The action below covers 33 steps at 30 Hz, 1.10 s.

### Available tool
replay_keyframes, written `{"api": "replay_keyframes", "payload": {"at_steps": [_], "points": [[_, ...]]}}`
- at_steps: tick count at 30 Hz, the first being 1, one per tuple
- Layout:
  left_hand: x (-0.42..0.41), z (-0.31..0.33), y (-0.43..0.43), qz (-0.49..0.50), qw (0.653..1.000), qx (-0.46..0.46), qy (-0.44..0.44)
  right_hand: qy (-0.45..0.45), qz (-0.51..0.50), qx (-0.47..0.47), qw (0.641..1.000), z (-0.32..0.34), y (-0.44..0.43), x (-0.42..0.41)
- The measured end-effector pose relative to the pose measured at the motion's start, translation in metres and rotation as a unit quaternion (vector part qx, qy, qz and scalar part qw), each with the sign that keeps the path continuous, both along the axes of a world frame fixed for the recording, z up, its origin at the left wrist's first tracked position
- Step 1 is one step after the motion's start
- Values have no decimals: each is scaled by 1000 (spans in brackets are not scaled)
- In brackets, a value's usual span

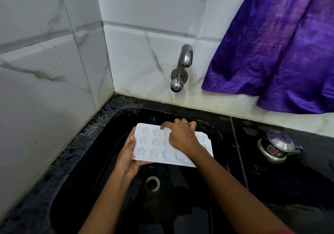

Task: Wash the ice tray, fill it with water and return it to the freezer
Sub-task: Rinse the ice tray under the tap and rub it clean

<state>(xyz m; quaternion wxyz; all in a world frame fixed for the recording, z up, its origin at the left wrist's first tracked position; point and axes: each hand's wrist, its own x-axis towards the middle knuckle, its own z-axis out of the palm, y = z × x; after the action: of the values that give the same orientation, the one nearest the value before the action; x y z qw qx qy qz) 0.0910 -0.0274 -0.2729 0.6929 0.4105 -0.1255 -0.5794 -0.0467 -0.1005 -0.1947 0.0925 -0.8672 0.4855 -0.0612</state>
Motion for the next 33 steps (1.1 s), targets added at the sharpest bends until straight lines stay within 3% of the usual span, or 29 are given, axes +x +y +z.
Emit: {"api": "replay_keyframes", "payload": {"at_steps": [5, 11, 18, 26, 33], "points": [[-3, 1, 0, 17, 999, -11, 28, 60, 29, 25, 997, -7, 2, 13], [-2, 6, 3, 24, 999, -9, 22, 60, 29, 50, 997, -13, 4, 18], [-1, 1, 3, 10, 1000, -3, 13, 78, 28, -6, 997, -13, 5, 17], [-1, 1, 3, 19, 999, -16, 25, 67, 29, 23, 997, -11, 6, 18], [-5, 1, 1, 29, 996, -49, 69, 35, 56, -12, 998, 0, 8, 28]]}}
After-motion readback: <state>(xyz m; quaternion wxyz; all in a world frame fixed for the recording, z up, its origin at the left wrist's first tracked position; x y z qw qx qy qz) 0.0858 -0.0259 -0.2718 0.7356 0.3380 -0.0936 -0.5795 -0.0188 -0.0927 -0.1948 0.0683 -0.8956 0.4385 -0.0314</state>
